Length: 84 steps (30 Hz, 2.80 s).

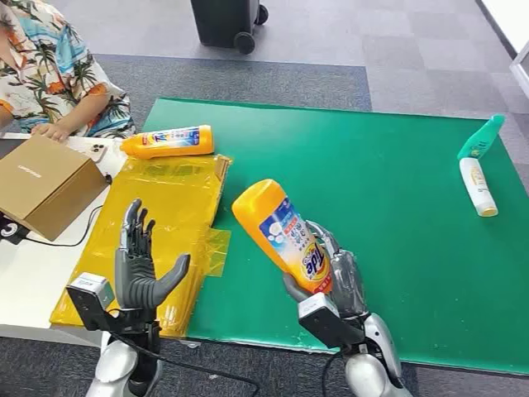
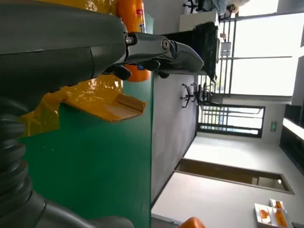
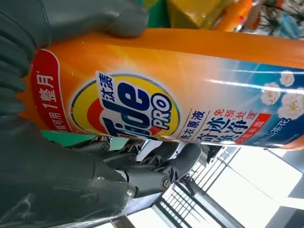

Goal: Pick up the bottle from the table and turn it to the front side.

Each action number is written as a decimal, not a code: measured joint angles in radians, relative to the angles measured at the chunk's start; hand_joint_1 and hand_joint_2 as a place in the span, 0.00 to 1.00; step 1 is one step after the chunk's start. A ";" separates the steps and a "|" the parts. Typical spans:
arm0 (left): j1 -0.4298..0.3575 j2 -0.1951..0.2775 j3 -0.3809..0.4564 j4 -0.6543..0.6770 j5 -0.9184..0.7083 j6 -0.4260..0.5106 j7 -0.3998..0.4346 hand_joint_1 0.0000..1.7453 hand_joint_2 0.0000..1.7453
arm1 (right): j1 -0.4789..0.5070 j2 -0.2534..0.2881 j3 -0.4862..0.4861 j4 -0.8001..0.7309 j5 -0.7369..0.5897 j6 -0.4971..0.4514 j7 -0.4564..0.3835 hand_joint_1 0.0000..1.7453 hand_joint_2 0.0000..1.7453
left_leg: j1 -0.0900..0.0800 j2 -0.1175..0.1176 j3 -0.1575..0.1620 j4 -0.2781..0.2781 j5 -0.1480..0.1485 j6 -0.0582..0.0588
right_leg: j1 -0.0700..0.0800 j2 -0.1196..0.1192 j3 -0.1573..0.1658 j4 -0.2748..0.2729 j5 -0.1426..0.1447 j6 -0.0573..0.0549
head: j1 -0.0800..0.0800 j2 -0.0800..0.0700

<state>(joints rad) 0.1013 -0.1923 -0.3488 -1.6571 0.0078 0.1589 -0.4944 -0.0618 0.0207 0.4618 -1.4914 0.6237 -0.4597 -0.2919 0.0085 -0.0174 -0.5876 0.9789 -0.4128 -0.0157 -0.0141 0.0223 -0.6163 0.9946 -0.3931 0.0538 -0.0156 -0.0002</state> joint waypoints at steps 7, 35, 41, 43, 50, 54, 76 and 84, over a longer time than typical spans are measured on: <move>-0.042 0.015 -0.089 0.033 0.058 -0.076 -0.003 0.00 1.00 | -0.030 0.031 0.035 0.031 -0.029 0.036 -0.027 1.00 1.00 | 0.000 0.000 0.000 0.000 0.000 0.000 | 0.000 0.000 -0.001 0.000 0.000 0.000 | 0.000 0.000; -0.105 0.063 -0.150 0.100 0.264 -0.379 0.030 0.77 1.00 | -0.075 -0.076 0.169 0.093 -0.041 0.221 -0.191 1.00 1.00 | 0.000 0.000 -0.001 0.000 0.000 0.000 | 0.000 0.000 -0.002 0.000 0.000 0.000 | 0.000 0.000; -0.105 0.063 -0.151 0.105 0.273 -0.384 0.033 1.00 1.00 | -0.076 -0.083 0.170 0.093 -0.040 0.221 -0.194 1.00 1.00 | 0.000 0.000 -0.001 0.000 0.000 0.000 | 0.000 0.000 -0.002 0.000 0.000 0.000 | 0.000 0.000; -0.105 0.063 -0.152 0.105 0.276 -0.386 0.034 1.00 1.00 | -0.077 -0.085 0.170 0.093 -0.040 0.221 -0.196 1.00 1.00 | 0.000 0.000 -0.001 0.000 0.000 0.000 | 0.000 0.000 -0.002 0.000 0.000 0.000 | 0.000 0.000; -0.107 0.063 -0.151 0.105 0.281 -0.389 0.033 1.00 1.00 | -0.076 -0.087 0.177 0.092 -0.039 0.222 -0.197 0.30 1.00 | 0.000 0.000 -0.001 0.000 0.000 0.000 | 0.000 0.000 -0.002 0.000 0.000 0.000 | 0.000 0.000; -0.121 0.064 -0.149 0.105 0.271 -0.384 0.030 1.00 1.00 | -0.072 -0.089 0.185 0.092 -0.029 0.220 -0.195 0.00 1.00 | 0.000 0.000 -0.001 0.000 0.000 0.000 | 0.000 0.000 -0.001 0.000 0.000 0.000 | 0.000 0.000; -0.309 0.169 -0.044 -0.150 -0.331 0.033 0.062 1.00 1.00 | -0.022 -0.056 0.190 0.041 -0.021 0.151 -0.168 0.00 1.00 | 0.000 0.000 -0.001 0.000 0.000 0.000 | 0.001 0.000 -0.001 0.001 0.000 -0.001 | 0.000 0.000; -0.341 0.264 -0.058 -0.121 -0.478 -0.105 0.194 1.00 1.00 | 0.003 -0.051 0.161 0.022 -0.002 0.152 -0.166 0.00 1.00 | 0.000 0.000 -0.001 0.000 0.001 -0.001 | 0.001 0.000 -0.002 0.001 0.001 -0.001 | 0.000 0.000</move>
<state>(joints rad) -0.2400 0.0718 -0.4069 -1.7782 -0.4706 0.0538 -0.3006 -0.0590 -0.0307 0.6223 -1.4693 0.6217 -0.3081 -0.4579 0.0089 -0.0172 -0.5886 0.9789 -0.4121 -0.0164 -0.0135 0.0225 -0.6185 0.9952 -0.3924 0.0528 -0.0157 -0.0002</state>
